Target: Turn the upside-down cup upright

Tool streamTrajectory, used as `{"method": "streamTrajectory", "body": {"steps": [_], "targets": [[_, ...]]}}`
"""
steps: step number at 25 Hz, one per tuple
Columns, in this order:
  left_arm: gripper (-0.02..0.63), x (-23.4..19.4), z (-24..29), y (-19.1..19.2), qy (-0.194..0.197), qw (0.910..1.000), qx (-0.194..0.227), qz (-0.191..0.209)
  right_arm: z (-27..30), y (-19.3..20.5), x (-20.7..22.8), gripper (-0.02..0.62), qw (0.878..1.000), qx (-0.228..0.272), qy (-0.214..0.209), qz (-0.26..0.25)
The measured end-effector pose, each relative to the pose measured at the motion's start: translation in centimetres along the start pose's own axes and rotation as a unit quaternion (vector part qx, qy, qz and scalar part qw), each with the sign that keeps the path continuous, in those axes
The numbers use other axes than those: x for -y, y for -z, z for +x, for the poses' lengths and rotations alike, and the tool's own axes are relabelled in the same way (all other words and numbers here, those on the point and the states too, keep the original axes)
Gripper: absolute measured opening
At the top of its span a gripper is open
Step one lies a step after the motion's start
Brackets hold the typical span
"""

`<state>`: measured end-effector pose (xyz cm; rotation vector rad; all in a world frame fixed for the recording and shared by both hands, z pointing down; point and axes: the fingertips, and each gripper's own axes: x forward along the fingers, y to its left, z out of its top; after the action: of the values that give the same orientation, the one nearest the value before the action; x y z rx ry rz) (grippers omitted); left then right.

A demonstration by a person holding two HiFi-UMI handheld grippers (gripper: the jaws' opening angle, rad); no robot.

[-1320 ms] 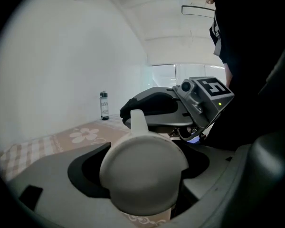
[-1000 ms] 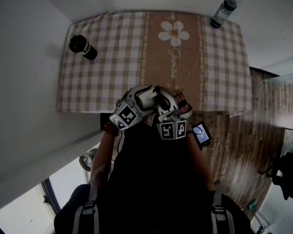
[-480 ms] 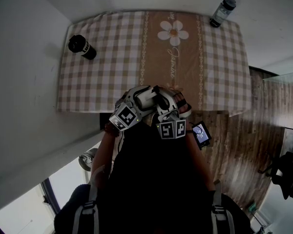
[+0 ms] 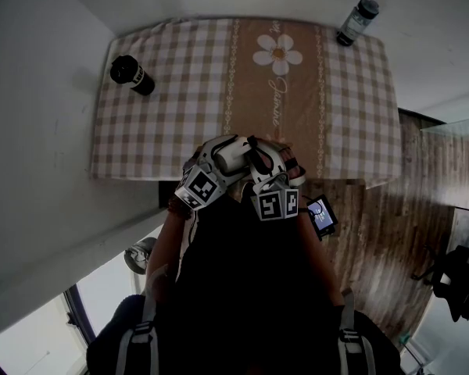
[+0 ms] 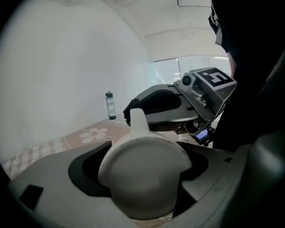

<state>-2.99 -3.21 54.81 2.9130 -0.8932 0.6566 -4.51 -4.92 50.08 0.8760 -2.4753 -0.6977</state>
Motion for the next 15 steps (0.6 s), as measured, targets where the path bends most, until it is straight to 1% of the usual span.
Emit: {"method": "streamTrajectory", "body": {"steps": [3, 5, 7, 8, 9, 11, 13, 15], "targets": [[0.397, -1.3, -0.6, -0.6, -0.018, 0.9994, 0.019, -0.023, -0.3, 0.3, 0.6, 0.083, 0.999, 0.005, 0.003, 0.042], [0.397, -2.2, -1.3, -1.0, -0.029, 0.9975, 0.043, -0.047, -0.4, 0.9, 1.0, 0.083, 0.996, 0.006, 0.002, 0.090], [0.397, -3.0, -1.9, -1.5, -0.035, 0.9955, 0.061, -0.063, -0.4, 1.4, 1.4, 0.083, 0.987, 0.021, 0.000, 0.159], [0.397, -3.2, -2.2, -1.7, -0.036, 0.9951, 0.066, -0.063, -0.4, 1.5, 1.6, 0.095, 0.978, 0.035, -0.003, 0.205], [0.397, -3.4, -2.5, -1.9, -0.036, 0.9951, 0.070, -0.060, -0.4, 1.6, 1.8, 0.114, 0.966, 0.048, -0.011, 0.254], [0.397, -3.4, -2.9, -2.3, -0.031, 0.9947, 0.083, -0.053, -0.6, 1.8, 1.8, 0.117, 0.934, 0.070, -0.037, 0.348], [0.397, -3.2, -3.2, -2.8, -0.025, 0.9929, 0.104, -0.052, -0.8, 1.7, 1.6, 0.117, 0.896, 0.097, -0.075, 0.427], [0.397, -2.9, -3.4, -3.2, -0.021, 0.9912, 0.120, -0.053, -0.9, 1.2, 1.4, 0.137, 0.858, 0.129, -0.116, 0.483]]}}
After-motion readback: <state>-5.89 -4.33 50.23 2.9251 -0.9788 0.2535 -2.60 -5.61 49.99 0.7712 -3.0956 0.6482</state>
